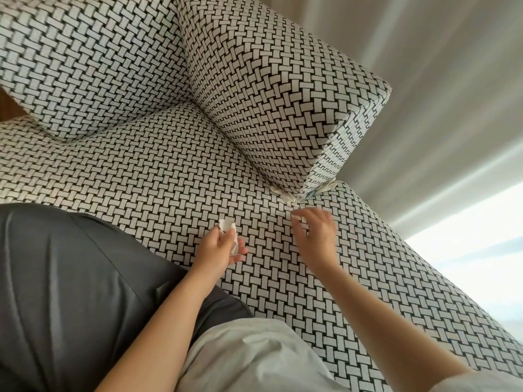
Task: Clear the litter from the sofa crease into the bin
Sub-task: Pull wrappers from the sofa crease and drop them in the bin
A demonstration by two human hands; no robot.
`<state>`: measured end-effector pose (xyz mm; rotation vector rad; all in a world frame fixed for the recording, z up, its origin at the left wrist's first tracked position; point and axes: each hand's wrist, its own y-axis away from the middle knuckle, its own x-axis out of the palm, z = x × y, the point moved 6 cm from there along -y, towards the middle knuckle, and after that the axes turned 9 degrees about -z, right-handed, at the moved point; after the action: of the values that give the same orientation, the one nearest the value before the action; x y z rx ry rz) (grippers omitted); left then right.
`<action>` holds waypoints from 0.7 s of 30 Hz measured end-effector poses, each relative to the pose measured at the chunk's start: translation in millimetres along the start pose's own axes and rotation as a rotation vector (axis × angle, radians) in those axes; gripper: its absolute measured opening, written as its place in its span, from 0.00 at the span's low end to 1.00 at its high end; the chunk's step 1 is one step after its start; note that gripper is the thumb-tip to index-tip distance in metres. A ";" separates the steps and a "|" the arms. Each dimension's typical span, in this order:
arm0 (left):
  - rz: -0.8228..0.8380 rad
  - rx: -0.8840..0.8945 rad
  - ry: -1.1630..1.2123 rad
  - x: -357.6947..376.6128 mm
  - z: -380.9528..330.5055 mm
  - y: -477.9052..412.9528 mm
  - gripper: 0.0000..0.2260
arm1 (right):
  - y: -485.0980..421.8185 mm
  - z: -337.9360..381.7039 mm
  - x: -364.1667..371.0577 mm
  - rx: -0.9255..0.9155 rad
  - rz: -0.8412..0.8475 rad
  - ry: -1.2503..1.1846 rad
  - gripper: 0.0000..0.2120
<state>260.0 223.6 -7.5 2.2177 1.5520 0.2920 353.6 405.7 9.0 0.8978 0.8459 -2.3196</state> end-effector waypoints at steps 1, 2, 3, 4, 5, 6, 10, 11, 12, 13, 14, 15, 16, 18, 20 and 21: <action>-0.007 0.001 -0.010 -0.8 0.7 -0.8 0.06 | -5.4 -23.2 -4.4 0.115 -0.001 0.100 0.13; -0.013 -0.001 -0.014 -1.1 1.2 -1.1 0.06 | -9.3 -42.7 -9.0 0.201 -0.001 0.176 0.14; -0.019 -0.004 -0.013 -1.8 1.5 -1.6 0.06 | -13.4 -57.3 -14.0 0.262 -0.014 0.205 0.16; -0.027 -0.007 -0.009 -2.4 1.3 -2.0 0.07 | -19.3 -66.0 -18.7 0.313 -0.043 0.183 0.18; -0.035 -0.010 -0.005 -3.3 1.2 -2.5 0.07 | -26.4 -72.6 -20.6 0.364 -0.069 0.137 0.19; -0.042 -0.012 0.001 -3.8 1.3 -2.8 0.07 | -34.3 -77.2 -20.8 0.409 -0.077 0.099 0.21; -0.036 -0.024 0.010 -3.8 0.9 -2.4 0.07 | -64.1 -87.2 -11.2 0.480 -0.022 0.106 0.24; -0.034 -0.029 0.014 -3.8 0.7 -2.6 0.07 | -68.6 -89.6 -7.7 0.492 -0.011 0.133 0.25; -0.033 -0.033 0.016 -3.6 0.7 -2.6 0.06 | -72.1 -92.3 -3.8 0.508 0.001 0.163 0.24; -0.032 -0.036 0.014 -3.6 0.8 -2.6 0.06 | -74.9 -94.7 0.5 0.526 0.012 0.185 0.23; -0.030 -0.036 0.009 -3.4 0.9 -2.7 0.06 | -77.7 -96.0 4.3 0.541 0.019 0.196 0.20; -0.026 -0.035 0.004 -3.4 1.1 -2.6 0.06 | -80.1 -96.3 7.4 0.559 0.022 0.199 0.17; -0.021 -0.034 -0.001 -3.3 1.3 -2.7 0.06 | -82.7 -95.6 9.5 0.574 0.023 0.204 0.16; -0.012 -0.033 -0.006 -3.7 1.7 -2.8 0.07 | -86.1 -93.6 11.9 0.585 0.025 0.231 0.14; -0.006 -0.033 -0.008 -4.1 1.7 -2.8 0.07 | -86.9 -91.6 11.9 0.574 0.017 0.264 0.13; -0.003 -0.031 -0.008 -4.2 1.4 -2.6 0.07 | -86.8 -90.1 10.6 0.565 0.011 0.278 0.13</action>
<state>256.8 220.1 -9.6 2.1901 1.5357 0.3045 327.7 525.0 -20.1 1.4782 0.2695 -2.5005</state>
